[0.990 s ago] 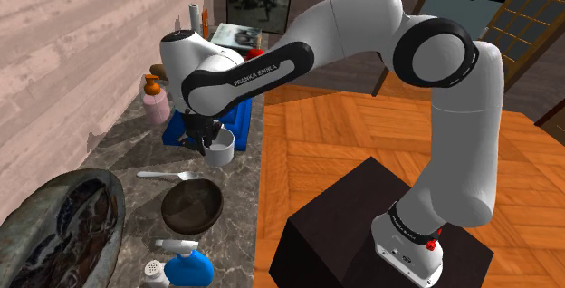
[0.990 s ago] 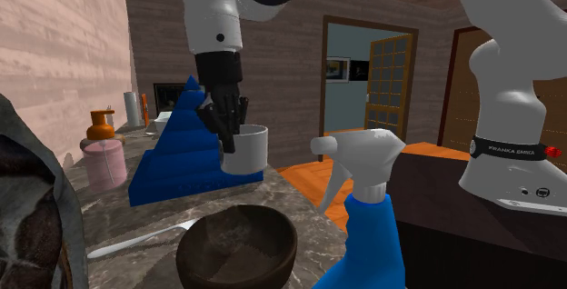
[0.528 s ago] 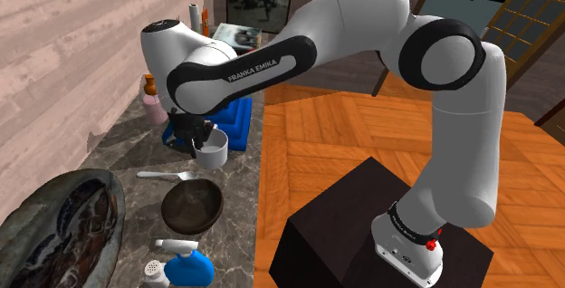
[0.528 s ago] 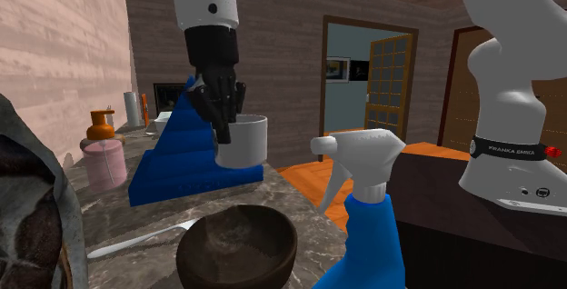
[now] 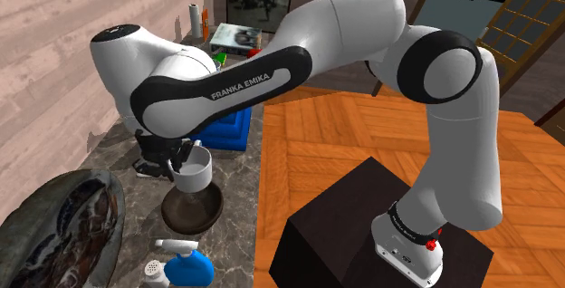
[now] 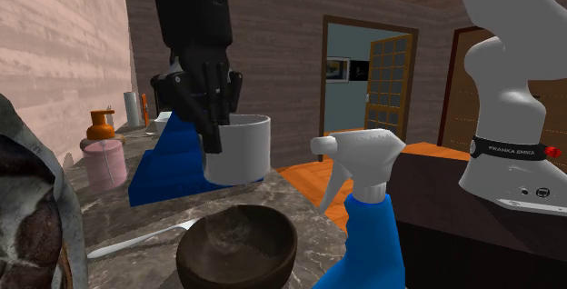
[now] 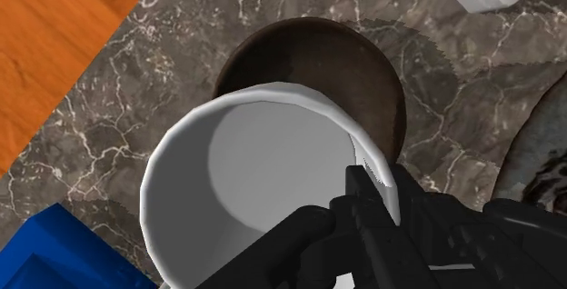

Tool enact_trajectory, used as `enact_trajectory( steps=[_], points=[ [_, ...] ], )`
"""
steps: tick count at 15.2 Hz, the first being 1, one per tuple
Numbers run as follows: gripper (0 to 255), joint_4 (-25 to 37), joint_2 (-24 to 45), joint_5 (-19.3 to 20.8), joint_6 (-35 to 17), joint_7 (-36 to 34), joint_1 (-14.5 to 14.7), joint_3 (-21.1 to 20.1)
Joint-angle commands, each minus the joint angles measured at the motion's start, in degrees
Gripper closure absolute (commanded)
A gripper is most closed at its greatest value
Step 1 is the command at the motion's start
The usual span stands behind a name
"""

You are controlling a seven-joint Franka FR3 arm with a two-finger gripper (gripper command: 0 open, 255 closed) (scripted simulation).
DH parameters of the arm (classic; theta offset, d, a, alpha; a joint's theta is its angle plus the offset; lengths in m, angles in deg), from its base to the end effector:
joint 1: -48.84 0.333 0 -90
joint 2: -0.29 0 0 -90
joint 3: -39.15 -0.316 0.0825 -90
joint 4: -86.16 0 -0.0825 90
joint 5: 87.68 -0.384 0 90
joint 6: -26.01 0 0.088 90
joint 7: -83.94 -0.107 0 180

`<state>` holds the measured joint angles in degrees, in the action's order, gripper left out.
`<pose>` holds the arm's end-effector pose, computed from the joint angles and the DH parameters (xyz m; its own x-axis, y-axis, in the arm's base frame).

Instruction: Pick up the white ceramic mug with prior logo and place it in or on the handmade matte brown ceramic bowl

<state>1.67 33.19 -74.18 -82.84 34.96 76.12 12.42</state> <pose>0.4615 0.5149 0.3626 0.9899 0.1173 -0.0797 0.1210 -0.9917 0.0435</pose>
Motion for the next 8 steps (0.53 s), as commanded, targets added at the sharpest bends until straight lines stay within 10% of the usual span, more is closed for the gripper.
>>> enact_trajectory(
  steps=[1, 8],
  points=[
    [255, -0.1, 0.6, 0.3, -0.7, -0.7, 0.6, 0.0],
    [255, -2.3, 2.8, 1.3, -4.8, -1.3, 0.8, 0.7]
  ],
)
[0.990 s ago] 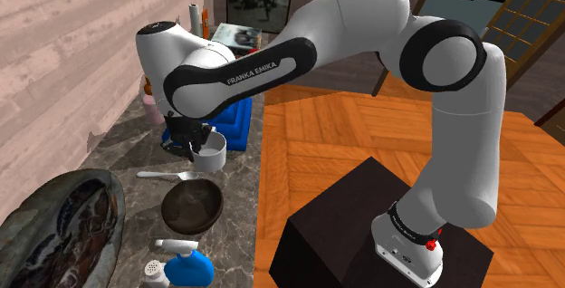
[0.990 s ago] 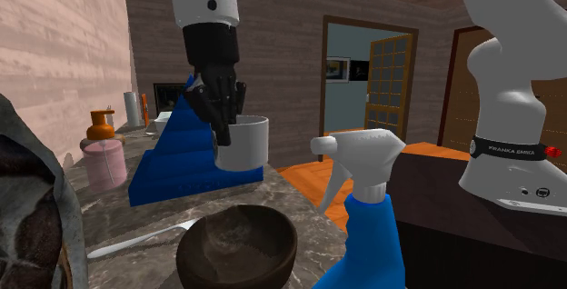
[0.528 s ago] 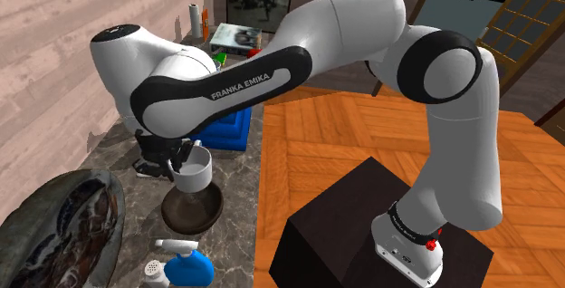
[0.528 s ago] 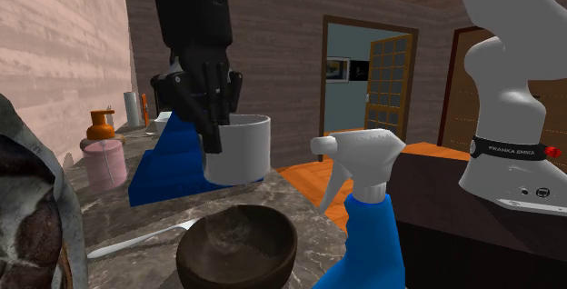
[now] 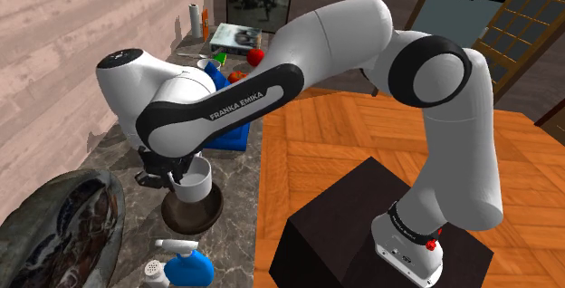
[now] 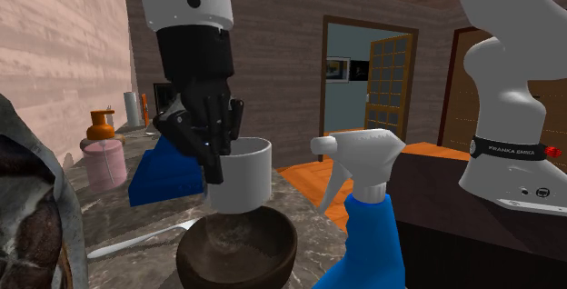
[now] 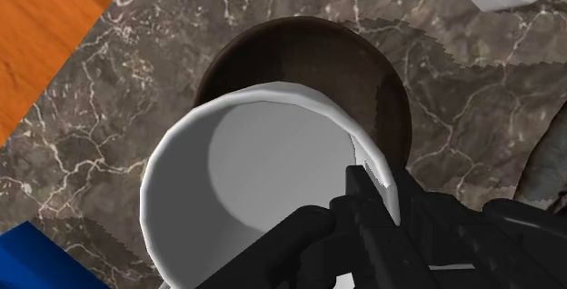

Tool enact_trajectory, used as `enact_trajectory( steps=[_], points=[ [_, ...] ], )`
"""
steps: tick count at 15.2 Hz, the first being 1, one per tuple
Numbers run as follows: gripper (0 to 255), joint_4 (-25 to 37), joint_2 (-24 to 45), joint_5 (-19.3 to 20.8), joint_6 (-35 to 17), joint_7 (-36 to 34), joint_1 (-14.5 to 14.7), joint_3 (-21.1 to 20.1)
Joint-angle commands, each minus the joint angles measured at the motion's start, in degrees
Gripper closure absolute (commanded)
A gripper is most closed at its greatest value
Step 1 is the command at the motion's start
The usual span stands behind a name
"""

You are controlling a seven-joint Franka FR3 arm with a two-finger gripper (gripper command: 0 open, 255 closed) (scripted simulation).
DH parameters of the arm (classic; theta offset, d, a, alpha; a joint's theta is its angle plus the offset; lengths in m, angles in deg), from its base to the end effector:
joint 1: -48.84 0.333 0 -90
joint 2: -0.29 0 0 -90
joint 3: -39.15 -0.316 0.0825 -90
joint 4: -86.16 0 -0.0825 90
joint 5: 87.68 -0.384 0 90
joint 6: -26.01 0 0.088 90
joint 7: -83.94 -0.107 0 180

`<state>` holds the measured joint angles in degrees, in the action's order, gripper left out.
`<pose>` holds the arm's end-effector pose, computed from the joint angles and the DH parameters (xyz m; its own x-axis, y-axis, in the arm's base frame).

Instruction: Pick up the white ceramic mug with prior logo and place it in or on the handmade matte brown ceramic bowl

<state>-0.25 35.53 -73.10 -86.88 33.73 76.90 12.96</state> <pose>0.4571 0.5207 0.3255 0.9900 0.1160 -0.0798 0.1197 -0.9918 0.0441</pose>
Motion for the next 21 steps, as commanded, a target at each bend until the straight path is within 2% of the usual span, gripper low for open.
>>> enact_trajectory(
  steps=[1, 9, 17, 18, 21],
  points=[
    [255, -0.6, 0.8, 0.4, -1.4, -0.1, 0.1, 0.2],
    [255, -2.1, 3.8, 1.7, -5.7, -0.8, 0.5, 1.2],
    [255, -2.1, 3.8, 1.7, -5.7, -0.8, 0.5, 1.2],
    [0, -2.1, 3.8, 1.7, -5.7, -0.8, 0.5, 1.2],
    [0, -2.1, 3.8, 1.7, -5.7, -0.8, 0.5, 1.2]
  ],
)
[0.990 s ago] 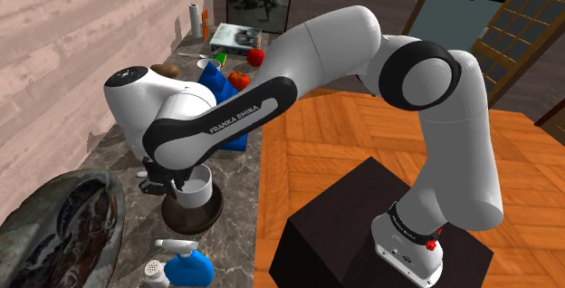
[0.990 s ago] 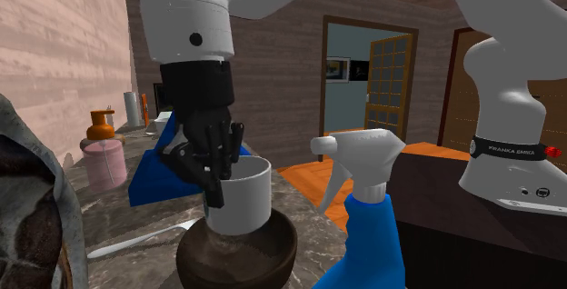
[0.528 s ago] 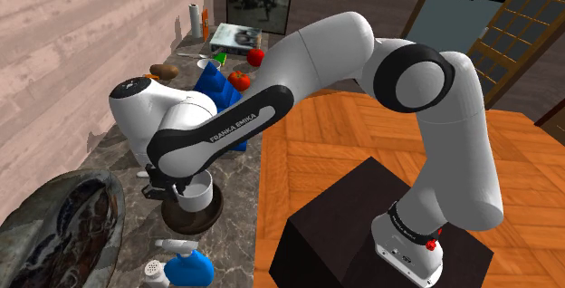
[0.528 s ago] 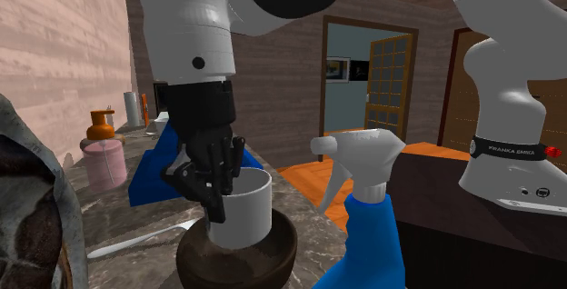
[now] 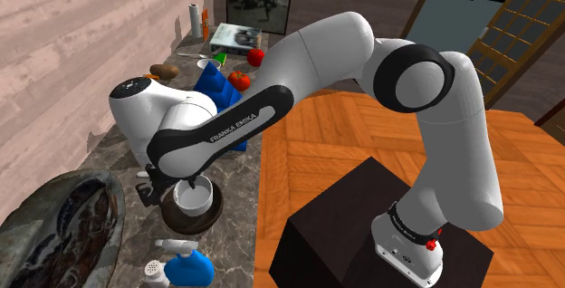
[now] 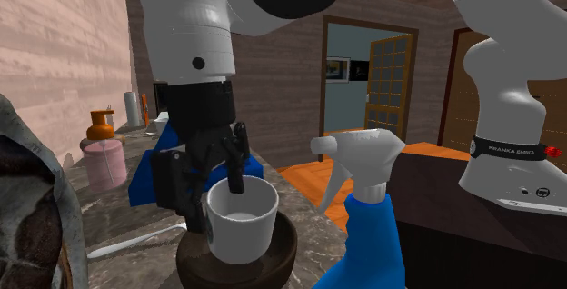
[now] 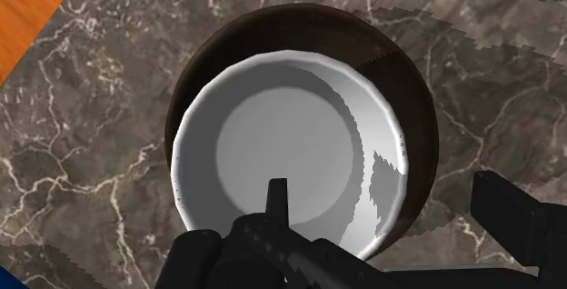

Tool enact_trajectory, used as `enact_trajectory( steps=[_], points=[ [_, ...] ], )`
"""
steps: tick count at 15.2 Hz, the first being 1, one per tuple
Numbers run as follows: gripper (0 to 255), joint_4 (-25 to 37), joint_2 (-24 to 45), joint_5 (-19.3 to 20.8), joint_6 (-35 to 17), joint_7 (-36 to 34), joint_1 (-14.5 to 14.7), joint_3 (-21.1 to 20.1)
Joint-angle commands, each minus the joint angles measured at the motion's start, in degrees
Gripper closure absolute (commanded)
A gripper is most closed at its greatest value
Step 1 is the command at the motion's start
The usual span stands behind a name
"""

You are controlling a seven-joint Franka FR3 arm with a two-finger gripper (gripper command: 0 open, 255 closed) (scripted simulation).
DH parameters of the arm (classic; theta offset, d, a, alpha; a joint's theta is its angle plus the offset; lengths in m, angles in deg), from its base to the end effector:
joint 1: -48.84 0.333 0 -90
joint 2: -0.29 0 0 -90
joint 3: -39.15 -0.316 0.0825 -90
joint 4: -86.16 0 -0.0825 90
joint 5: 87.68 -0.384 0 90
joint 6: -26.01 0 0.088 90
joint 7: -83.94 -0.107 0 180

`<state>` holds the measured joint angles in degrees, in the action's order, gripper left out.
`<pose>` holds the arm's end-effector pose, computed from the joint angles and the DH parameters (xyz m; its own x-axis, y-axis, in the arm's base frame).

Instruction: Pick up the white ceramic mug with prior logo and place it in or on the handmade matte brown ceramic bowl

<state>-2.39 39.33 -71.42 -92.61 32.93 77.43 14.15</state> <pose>0.4576 0.5203 0.2710 0.9901 0.1161 -0.0795 0.1198 -0.9918 0.0441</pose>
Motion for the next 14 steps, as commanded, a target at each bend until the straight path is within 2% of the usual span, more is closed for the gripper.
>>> enact_trajectory(
  steps=[1, 2, 6, 14],
  points=[
    [0, 0.0, 0.0, 0.0, 0.0, 0.0, 0.0, 0.0],
    [0, 0.0, 0.0, 0.0, 0.0, 0.0, 0.0, 0.0],
    [0, 3.3, -2.7, -1.4, 5.8, 0.9, -0.2, -0.9],
    [0, 3.3, -2.7, -1.4, 5.8, 0.9, -0.2, -0.9]
  ],
)
